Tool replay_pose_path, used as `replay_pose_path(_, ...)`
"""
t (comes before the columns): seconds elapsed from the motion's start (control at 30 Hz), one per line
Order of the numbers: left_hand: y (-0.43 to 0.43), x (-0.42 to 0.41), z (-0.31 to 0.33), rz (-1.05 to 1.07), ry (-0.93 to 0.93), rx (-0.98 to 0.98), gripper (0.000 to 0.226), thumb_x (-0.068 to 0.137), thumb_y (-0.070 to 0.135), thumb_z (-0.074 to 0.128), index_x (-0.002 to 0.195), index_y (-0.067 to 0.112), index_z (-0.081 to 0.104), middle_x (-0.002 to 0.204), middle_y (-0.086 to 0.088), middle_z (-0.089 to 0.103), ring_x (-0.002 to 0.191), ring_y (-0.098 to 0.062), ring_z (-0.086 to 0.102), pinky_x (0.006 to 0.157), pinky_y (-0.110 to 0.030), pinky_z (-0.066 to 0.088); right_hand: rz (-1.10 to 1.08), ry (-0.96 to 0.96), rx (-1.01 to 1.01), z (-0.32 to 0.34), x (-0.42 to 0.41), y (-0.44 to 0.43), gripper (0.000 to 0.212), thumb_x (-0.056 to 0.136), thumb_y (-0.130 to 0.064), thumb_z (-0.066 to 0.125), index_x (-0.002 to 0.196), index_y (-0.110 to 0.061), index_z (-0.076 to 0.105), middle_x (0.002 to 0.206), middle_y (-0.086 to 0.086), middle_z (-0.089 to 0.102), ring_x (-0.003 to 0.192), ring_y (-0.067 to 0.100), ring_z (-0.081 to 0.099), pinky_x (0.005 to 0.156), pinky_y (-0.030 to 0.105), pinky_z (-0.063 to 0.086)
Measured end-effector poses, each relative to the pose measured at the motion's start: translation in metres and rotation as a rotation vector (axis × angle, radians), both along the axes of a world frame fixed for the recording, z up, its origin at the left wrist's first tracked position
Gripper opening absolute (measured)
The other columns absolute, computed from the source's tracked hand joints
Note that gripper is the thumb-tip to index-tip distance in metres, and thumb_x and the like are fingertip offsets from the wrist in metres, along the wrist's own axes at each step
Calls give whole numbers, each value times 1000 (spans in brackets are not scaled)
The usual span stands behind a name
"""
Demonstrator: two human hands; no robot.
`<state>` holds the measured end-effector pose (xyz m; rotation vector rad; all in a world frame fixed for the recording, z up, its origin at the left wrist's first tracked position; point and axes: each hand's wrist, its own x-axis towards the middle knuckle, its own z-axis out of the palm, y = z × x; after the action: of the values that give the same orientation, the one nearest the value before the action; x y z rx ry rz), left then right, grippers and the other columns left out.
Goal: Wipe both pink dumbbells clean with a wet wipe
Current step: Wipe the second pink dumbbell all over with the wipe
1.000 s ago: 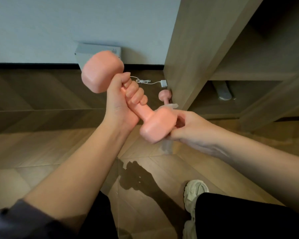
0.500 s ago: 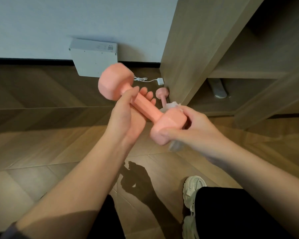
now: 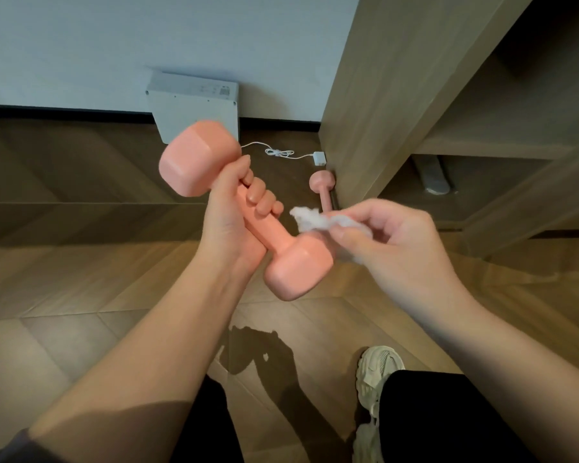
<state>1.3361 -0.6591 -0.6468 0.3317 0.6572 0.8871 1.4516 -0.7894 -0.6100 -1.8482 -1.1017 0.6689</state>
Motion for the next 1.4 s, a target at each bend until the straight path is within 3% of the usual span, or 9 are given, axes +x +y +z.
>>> replay_pose_path(0.07, -1, 0, -2, -10, 21, 0, 33, 93, 21, 55, 63, 20, 41, 48, 6, 30, 41, -10, 29, 48, -23, 35, -68, 31, 83, 1, 3, 4, 11, 93, -23, 62, 95, -23, 73, 88, -5, 71, 80, 1, 62, 64, 14, 49)
replay_pose_path(0.2, -5, 6, -1, -48, 80, 42, 34, 93, 20, 58, 63, 19, 42, 49, 4, 35, 41, -10, 33, 48, -23, 37, -10, -24, 88, -1, 2, 10, 19, 95, -21, 58, 101, -29, 75, 122, -14, 63, 119, -7, 51, 86, 6, 42)
replay_pose_path(0.43, -7, 14, -5, -95, 155, 71, 31, 91, 21, 63, 66, 17, 46, 52, -1, 36, 43, -13, 37, 53, -27, 35, 130, 282, -242, 0, 5, 10, 42, 99, -36, 47, 79, -21, 80, 95, -19, 73, 102, -6, 59, 98, 18, 35)
replay_pose_path(0.53, -10, 15, -8, -120, 180, 81, 32, 90, 22, 66, 65, 17, 47, 53, -1, 40, 45, -14, 40, 55, -28, 37, 138, 138, -265, -8, 7, 12, 9, 88, -25, 69, 95, -23, 75, 97, -11, 73, 93, -1, 65, 82, 20, 49)
replay_pose_path(0.63, -13, 15, -9, -156, 166, 94, 30, 90, 22, 67, 66, 16, 50, 54, -2, 42, 47, -14, 42, 54, -27, 39, 200, 8, -365, -19, 6, 15, 28, 82, -34, 73, 108, -30, 66, 105, -14, 66, 95, -1, 63, 77, 21, 56)
replay_pose_path(0.83, -21, 15, -7, -194, 153, 125, 23, 89, 20, 69, 69, 16, 57, 57, -2, 43, 51, -13, 44, 55, -26, 43, 308, 79, -446, -25, -2, 17, 14, 86, -42, 67, 80, -30, 67, 68, -20, 65, 62, -10, 57, 52, 8, 39)
replay_pose_path(1.0, -34, 14, 8, -300, 68, 173, 21, 92, 10, 60, 72, 14, 66, 61, -4, 44, 49, -11, 50, 50, -21, 43, 336, 175, -456, -28, -2, 17, 7, 89, -30, 67, 95, -27, 69, 86, -11, 72, 80, 1, 65, 73, 20, 51)
replay_pose_path(1.17, -22, 7, 4, -422, 350, 473, 16, 94, 16, 59, 78, 12, 61, 79, -11, 62, 69, -11, 63, 63, -19, 51, 302, 182, -393, -33, -6, 13, 11, 89, -25, 67, 98, -19, 66, 90, -1, 70, 86, 11, 66, 78, 30, 53)
replay_pose_path(1.4, -18, 0, 5, -698, 519, 743, 24, 96, 28, 56, 114, 19, 69, 113, -6, 68, 106, -13, 65, 92, -29, 54, 372, 289, -380, -23, 3, 12, 13, 93, -32, 61, 102, -24, 66, 95, -5, 70, 90, 4, 67, 78, 19, 55)
